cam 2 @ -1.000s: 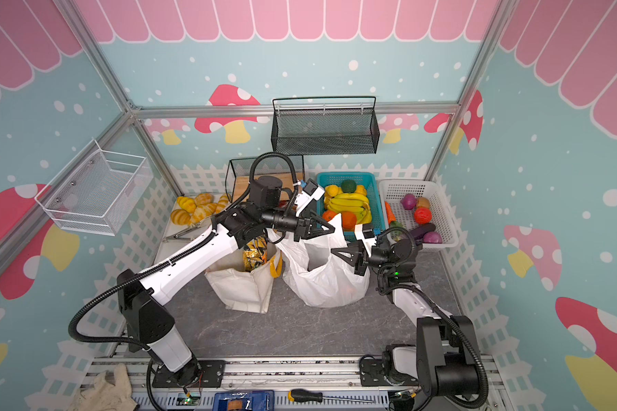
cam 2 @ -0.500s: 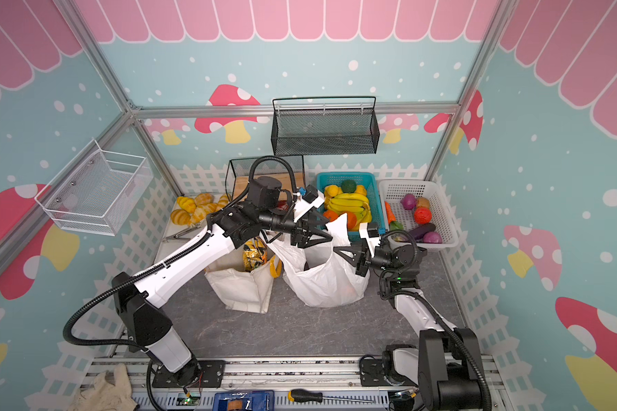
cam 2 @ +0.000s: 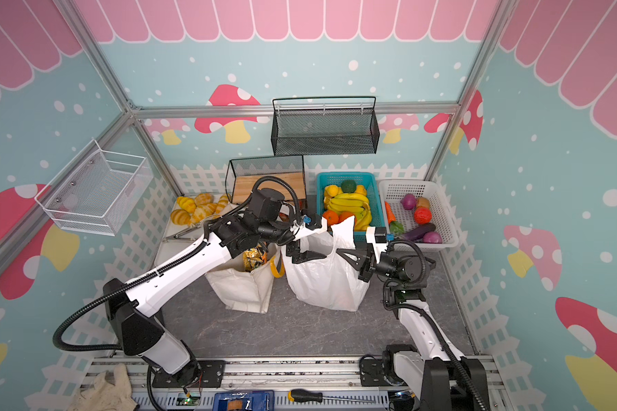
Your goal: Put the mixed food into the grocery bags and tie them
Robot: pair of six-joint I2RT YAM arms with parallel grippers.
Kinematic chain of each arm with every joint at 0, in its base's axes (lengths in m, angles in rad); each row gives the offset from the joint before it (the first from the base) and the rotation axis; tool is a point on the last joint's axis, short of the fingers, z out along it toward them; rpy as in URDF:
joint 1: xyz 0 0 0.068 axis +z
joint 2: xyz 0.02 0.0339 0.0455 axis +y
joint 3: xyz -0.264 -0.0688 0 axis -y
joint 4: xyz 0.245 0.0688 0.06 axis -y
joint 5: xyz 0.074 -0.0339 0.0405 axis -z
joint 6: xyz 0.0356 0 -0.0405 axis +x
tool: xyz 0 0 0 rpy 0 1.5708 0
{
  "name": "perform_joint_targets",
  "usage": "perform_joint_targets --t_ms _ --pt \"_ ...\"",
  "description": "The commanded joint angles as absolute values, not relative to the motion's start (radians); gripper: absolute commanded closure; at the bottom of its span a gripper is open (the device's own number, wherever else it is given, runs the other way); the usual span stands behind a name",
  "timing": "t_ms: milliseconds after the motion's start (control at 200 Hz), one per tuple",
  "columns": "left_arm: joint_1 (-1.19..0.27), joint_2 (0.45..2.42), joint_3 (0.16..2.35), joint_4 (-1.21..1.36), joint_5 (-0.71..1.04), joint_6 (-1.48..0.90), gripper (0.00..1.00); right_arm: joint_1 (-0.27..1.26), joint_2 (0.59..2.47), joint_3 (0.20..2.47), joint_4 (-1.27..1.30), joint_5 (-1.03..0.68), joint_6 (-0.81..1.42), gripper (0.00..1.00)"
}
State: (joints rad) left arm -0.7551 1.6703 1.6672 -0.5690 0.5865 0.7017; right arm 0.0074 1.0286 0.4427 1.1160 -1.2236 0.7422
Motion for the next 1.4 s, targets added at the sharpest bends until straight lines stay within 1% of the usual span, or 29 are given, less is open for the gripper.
perform_joint_targets --t_ms 0,255,425,630,735,766,861,936,1031,1071,1111,1186,1291,1396 --pt "-0.758 1.724 1.752 -0.677 0.604 0.829 0.05 -0.01 1.012 0.433 1.145 -1.227 0.75 1.0" --pt "-0.759 1.818 1.868 -0.788 0.685 0.906 0.03 -0.05 0.999 0.446 1.114 -1.223 0.741 1.0" --pt "-0.761 1.896 1.949 -0.815 0.659 0.927 0.04 -0.065 0.97 0.437 1.094 -1.216 0.726 1.0" --pt "-0.762 1.972 2.0 -0.815 0.637 0.959 0.05 -0.079 0.944 0.422 1.081 -1.21 0.713 1.0" --pt "-0.762 1.989 2.006 -0.815 0.655 0.96 0.09 -0.086 0.936 0.42 1.081 -1.198 0.712 1.0" --pt "-0.762 1.991 2.002 -0.815 0.664 0.957 0.12 -0.087 0.934 0.418 1.079 -1.195 0.711 1.0" --pt "-0.761 1.993 1.985 -0.815 0.678 0.948 0.29 -0.097 0.932 0.418 1.076 -1.168 0.712 1.0" --pt "-0.758 1.985 1.966 -0.814 0.686 0.921 0.47 -0.106 0.934 0.422 1.057 -1.129 0.707 1.0" --pt "-0.756 1.966 1.942 -0.814 0.691 0.861 0.74 -0.11 0.939 0.44 0.991 -1.071 0.668 1.0" --pt "-0.756 1.955 1.93 -0.813 0.69 0.83 0.83 -0.11 0.94 0.452 0.948 -1.036 0.641 1.0" --pt "-0.756 1.939 1.916 -0.812 0.689 0.795 0.9 -0.11 0.94 0.465 0.91 -1.02 0.605 1.0" --pt "-0.76 1.899 1.87 -0.79 0.675 0.701 0.95 -0.11 0.942 0.486 0.852 -0.992 0.549 1.0" --pt "-0.781 1.808 1.747 -0.667 0.633 0.549 0.97 -0.109 0.973 0.502 0.837 -0.976 0.517 1.0" --pt "-0.807 1.718 1.599 -0.515 0.585 0.435 0.99 -0.107 1.033 0.526 0.868 -1.004 0.527 1.0"
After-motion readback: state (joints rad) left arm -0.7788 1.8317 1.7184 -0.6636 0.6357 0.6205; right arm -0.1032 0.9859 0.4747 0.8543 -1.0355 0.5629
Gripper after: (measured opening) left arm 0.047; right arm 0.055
